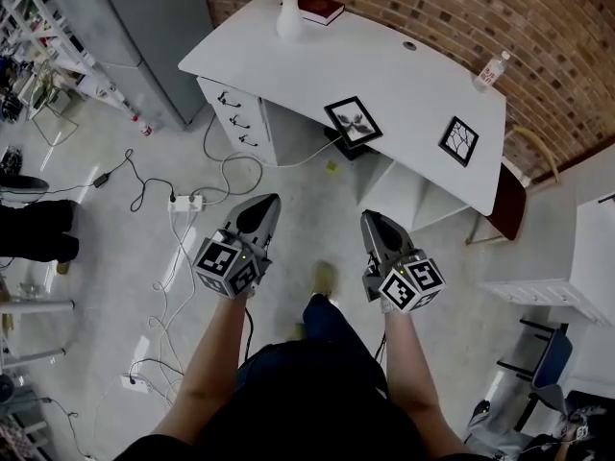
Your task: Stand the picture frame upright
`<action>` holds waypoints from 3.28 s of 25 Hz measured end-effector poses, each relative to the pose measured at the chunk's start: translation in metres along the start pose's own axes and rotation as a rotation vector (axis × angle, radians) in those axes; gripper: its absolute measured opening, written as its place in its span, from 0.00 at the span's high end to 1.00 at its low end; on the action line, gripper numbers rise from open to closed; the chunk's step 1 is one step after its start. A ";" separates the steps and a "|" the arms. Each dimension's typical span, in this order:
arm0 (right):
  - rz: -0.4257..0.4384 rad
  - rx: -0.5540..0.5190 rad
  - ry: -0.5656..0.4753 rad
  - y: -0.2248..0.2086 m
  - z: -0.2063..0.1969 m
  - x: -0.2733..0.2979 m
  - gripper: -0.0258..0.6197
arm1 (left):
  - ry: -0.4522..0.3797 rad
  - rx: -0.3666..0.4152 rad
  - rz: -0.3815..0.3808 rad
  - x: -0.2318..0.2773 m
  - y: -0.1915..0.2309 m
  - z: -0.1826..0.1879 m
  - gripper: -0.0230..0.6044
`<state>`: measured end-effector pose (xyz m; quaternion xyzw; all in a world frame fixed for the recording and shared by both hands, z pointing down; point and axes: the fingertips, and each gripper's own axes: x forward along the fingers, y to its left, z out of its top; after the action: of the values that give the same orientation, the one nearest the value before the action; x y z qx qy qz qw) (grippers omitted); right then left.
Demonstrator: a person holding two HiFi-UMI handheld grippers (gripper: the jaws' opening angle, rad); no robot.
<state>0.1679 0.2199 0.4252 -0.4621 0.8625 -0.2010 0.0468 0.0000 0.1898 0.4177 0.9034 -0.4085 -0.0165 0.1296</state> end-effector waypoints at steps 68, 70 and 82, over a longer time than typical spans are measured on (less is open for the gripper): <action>-0.248 0.982 -0.213 -0.224 -0.075 0.210 0.66 | 0.267 -0.129 -0.280 0.279 0.094 -0.096 0.96; -0.251 1.008 -0.229 -0.227 -0.076 0.216 0.66 | 0.273 -0.129 -0.284 0.282 0.098 -0.097 0.96; -0.211 1.068 -0.331 -0.233 -0.074 0.233 0.77 | 0.283 -0.126 -0.292 0.289 0.111 -0.102 0.96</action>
<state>0.1967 -0.0625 0.6082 -0.4834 0.5713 -0.5378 0.3882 0.1248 -0.0727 0.5654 0.9363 -0.2491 0.0665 0.2383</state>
